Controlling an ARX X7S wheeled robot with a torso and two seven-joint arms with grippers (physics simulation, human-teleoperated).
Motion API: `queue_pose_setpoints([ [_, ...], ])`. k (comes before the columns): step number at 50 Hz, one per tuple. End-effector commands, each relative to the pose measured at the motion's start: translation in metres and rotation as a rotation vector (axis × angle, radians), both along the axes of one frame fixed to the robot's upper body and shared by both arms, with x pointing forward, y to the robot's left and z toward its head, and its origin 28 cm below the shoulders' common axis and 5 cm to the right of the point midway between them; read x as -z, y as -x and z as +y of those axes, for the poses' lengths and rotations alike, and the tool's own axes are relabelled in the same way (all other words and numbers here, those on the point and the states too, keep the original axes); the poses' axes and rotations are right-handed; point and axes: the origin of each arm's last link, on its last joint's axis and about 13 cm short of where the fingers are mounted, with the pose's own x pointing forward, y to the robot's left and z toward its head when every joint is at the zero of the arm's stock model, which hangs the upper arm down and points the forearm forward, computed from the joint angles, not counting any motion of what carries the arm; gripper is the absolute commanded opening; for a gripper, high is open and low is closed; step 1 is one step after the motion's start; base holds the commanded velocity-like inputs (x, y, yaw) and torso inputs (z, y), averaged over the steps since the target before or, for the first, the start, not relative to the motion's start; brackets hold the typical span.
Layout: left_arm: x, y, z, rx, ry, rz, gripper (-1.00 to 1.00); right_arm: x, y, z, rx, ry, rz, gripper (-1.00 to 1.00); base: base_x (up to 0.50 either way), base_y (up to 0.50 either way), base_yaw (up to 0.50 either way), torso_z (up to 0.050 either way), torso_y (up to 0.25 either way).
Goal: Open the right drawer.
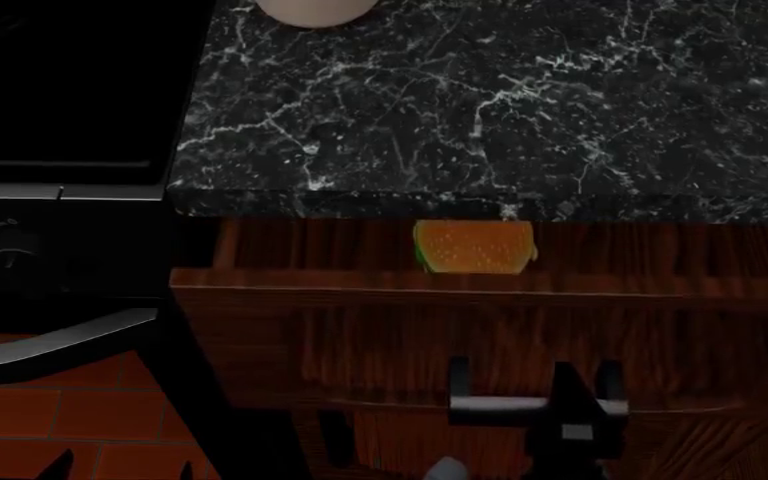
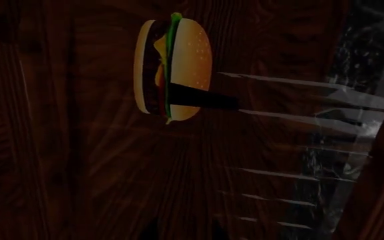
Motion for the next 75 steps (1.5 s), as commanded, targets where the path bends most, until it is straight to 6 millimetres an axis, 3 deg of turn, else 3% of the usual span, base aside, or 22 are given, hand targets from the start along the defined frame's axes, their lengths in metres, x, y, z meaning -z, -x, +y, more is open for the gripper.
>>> queue_pose_setpoints([
  [1,0.001,-0.001,0.001,-0.002,-0.001,0.004,1.00,-0.002,0.013,0.018,-0.081,0.029,-0.067,-1.00,0.00,0.00,0.00,0.000,0.000],
  [38,0.000,0.000,0.000,0.000,0.000,0.003,1.00,0.008,0.013,0.018,-0.089,0.020,-0.082,-1.00,-0.10,0.00,0.00,0.000,0.000],
  [74,0.001,0.000,0.000,0.001,-0.005,0.011,1.00,0.004,0.012,0.020,-0.102,0.042,-0.081,-1.00,-0.12,0.00,0.00,0.000,0.000],
  [75,0.002,0.000,0.000,0.000,-0.006,0.011,1.00,-0.005,0.012,0.020,-0.102,0.045,-0.083,-1.00,-0.12,0.00,0.00,0.000,0.000],
])
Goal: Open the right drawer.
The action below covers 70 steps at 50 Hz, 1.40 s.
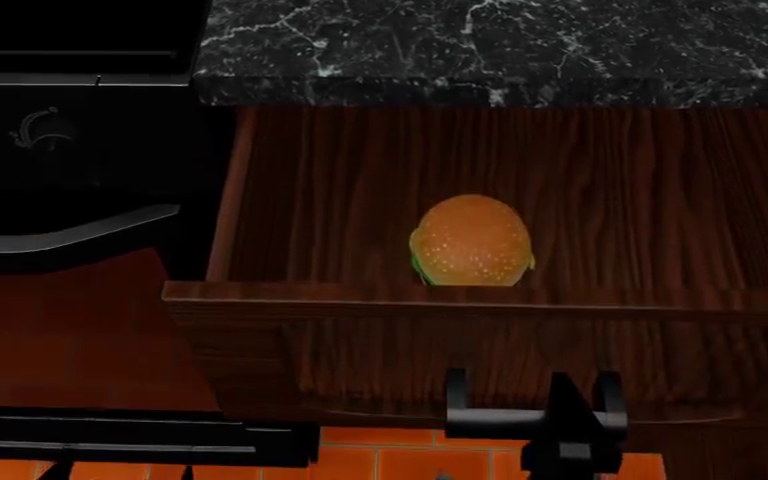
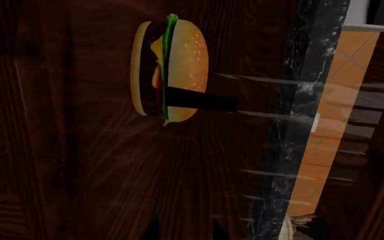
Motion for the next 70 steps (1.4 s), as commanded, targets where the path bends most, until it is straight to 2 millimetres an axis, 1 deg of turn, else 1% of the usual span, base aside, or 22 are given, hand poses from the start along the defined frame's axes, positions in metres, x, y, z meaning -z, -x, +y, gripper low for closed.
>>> queue_pose_setpoints([
  [1,0.001,0.000,0.000,0.000,-0.003,0.003,1.00,-0.013,0.004,0.018,-0.093,0.051,-0.063,-1.00,-0.12,0.00,0.00,0.000,0.000],
  [5,0.000,0.000,0.000,0.000,-0.002,0.003,1.00,-0.014,0.004,0.018,-0.092,0.055,-0.066,-1.00,-0.12,0.00,0.00,0.000,0.000],
  [6,0.000,0.000,0.000,0.001,-0.001,0.003,1.00,-0.007,0.004,0.017,-0.090,0.055,-0.069,-1.00,-0.12,0.00,0.00,0.000,0.000],
  [8,0.000,0.000,0.000,0.002,-0.001,0.002,1.00,-0.005,0.005,0.017,-0.090,0.050,-0.067,-1.00,-0.12,0.00,0.00,0.000,0.000],
  [28,0.000,0.000,0.000,0.004,-0.001,-0.001,1.00,-0.002,0.005,0.017,-0.091,0.048,-0.061,-1.00,-0.12,0.00,0.00,0.000,0.000],
  [31,0.000,0.000,0.000,0.005,-0.001,-0.001,1.00,0.001,0.006,0.016,-0.088,0.050,-0.055,-1.00,-0.12,0.00,0.00,0.000,0.000],
  [50,0.000,-0.001,0.000,0.006,0.001,0.001,1.00,-0.006,0.003,0.017,-0.107,0.058,-0.073,-1.00,-0.12,0.00,0.00,0.000,0.000],
  [51,0.000,-0.001,0.000,0.006,0.002,0.001,1.00,-0.012,0.003,0.017,-0.108,0.059,-0.072,-1.00,-0.12,0.00,0.00,0.000,0.000],
  [52,0.000,-0.001,0.000,0.006,0.001,0.001,1.00,-0.013,0.003,0.017,-0.107,0.059,-0.073,-1.00,-0.12,0.00,0.00,0.000,0.000],
  [57,0.001,0.000,0.000,0.006,0.002,0.001,1.00,-0.015,0.003,0.017,-0.105,0.059,-0.072,-1.00,-0.12,0.00,0.00,0.000,0.000],
  [58,0.000,0.000,0.000,0.006,0.002,0.001,1.00,-0.008,0.003,0.017,-0.106,0.060,-0.074,-1.00,-0.12,0.00,0.00,0.000,0.000],
  [59,0.000,0.000,0.000,0.006,0.001,0.001,1.00,-0.014,0.002,0.017,-0.106,0.059,-0.074,-1.00,-0.12,0.00,0.00,0.000,0.000],
  [60,0.000,0.000,0.000,0.006,0.001,0.001,1.00,-0.015,0.003,0.018,-0.108,0.060,-0.075,-1.00,-0.12,0.00,0.00,0.000,0.000],
  [62,0.001,0.000,0.000,0.006,0.001,0.001,1.00,-0.014,0.003,0.017,-0.108,0.060,-0.073,-1.00,-0.12,0.00,0.00,0.008,0.000],
  [63,0.001,0.000,0.000,0.005,0.001,0.001,1.00,-0.007,0.003,0.017,-0.107,0.059,-0.072,-1.00,-0.12,0.00,0.00,0.000,0.000],
  [64,0.001,0.000,0.000,0.005,0.002,0.001,1.00,-0.005,0.003,0.017,-0.107,0.059,-0.071,-1.00,-0.12,0.00,0.00,0.000,0.000],
  [70,0.000,0.000,0.000,0.006,0.001,-0.001,1.00,-0.004,0.004,0.017,-0.105,0.052,-0.072,-1.00,-0.11,0.00,0.00,0.000,0.000],
])
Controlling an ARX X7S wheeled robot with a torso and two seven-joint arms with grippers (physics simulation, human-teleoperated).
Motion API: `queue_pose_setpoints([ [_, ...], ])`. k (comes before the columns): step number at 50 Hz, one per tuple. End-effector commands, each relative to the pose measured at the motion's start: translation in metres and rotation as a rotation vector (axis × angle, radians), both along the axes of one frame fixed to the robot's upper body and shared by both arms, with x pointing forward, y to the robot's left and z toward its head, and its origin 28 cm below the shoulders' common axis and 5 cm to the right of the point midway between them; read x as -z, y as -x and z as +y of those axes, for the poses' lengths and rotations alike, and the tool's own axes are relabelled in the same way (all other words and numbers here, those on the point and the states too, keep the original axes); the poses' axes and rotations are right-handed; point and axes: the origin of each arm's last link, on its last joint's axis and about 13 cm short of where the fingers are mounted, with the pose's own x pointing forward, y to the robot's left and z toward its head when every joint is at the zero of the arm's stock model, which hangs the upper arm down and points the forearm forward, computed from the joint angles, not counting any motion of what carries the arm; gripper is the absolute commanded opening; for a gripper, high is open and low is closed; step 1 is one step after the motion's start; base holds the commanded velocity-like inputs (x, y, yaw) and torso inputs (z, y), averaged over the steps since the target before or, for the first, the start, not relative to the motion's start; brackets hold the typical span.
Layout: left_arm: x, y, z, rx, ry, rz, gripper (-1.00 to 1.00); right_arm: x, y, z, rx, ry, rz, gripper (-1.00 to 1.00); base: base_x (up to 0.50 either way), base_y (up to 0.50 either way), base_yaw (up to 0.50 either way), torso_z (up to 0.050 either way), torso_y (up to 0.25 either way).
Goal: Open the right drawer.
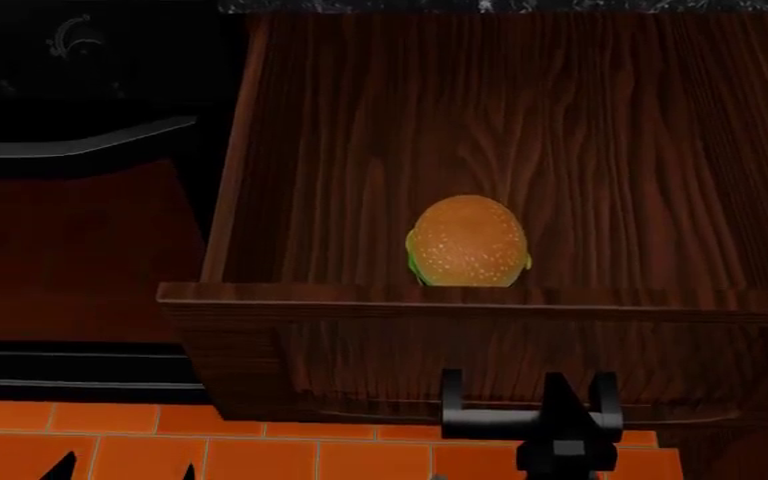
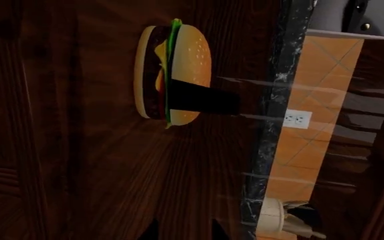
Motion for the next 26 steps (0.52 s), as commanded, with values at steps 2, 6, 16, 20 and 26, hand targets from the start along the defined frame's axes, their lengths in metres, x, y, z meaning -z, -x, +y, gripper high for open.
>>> queue_pose_setpoints([
  [2,0.000,0.000,0.000,-0.001,-0.001,-0.001,1.00,-0.001,0.004,0.017,-0.087,0.036,-0.090,-1.00,-0.11,0.00,0.00,0.000,0.000],
  [6,0.000,0.000,0.000,0.000,-0.001,-0.001,1.00,-0.002,0.005,0.017,-0.087,0.037,-0.090,-1.00,-0.11,0.00,0.00,0.000,0.000],
  [16,-0.001,0.001,0.000,0.000,0.000,-0.003,1.00,-0.011,0.006,0.018,-0.091,0.035,-0.089,-1.00,-0.10,0.00,0.00,0.000,0.000],
  [20,0.000,0.000,0.000,-0.001,0.000,-0.002,1.00,-0.010,0.005,0.018,-0.092,0.035,-0.090,-1.00,-0.10,0.00,0.00,0.000,0.000],
  [26,0.001,0.000,0.000,0.006,0.003,-0.001,1.00,-0.012,0.005,0.018,-0.098,0.037,-0.089,-1.00,-0.10,0.00,0.00,0.002,0.002],
])
